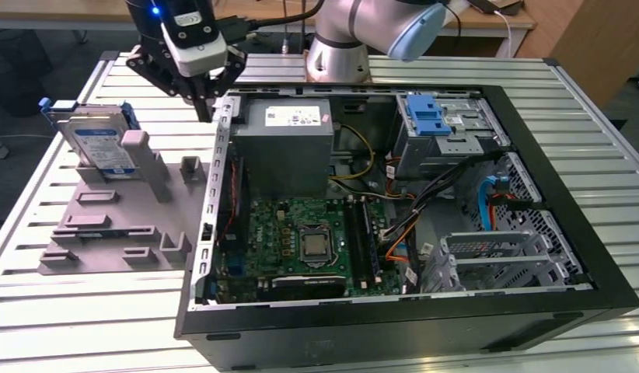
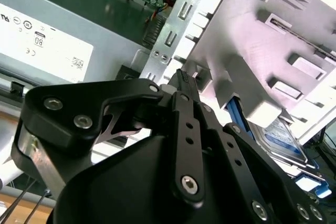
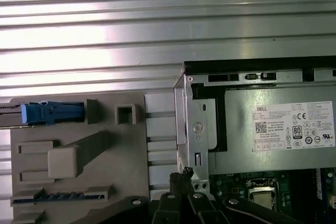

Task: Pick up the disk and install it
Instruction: 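Reach for the disk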

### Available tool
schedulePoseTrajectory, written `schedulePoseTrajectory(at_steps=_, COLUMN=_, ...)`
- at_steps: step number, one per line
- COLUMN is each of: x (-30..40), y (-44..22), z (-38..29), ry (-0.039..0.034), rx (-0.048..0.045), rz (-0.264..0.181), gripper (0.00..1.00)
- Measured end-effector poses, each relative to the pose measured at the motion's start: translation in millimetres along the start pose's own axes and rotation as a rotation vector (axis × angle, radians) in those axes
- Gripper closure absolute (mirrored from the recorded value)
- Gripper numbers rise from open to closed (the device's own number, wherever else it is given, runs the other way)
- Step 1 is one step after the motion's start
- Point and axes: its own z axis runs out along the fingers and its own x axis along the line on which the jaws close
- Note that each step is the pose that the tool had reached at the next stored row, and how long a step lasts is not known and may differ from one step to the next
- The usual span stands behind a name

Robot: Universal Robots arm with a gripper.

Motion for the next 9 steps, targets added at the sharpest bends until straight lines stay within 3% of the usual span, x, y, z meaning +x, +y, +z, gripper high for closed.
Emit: schedulePoseTrajectory(at_steps=9, x=8.0, y=3.3, z=-1.2, ry=0.0, rx=-0.0003, rz=0.0, gripper=0.89)
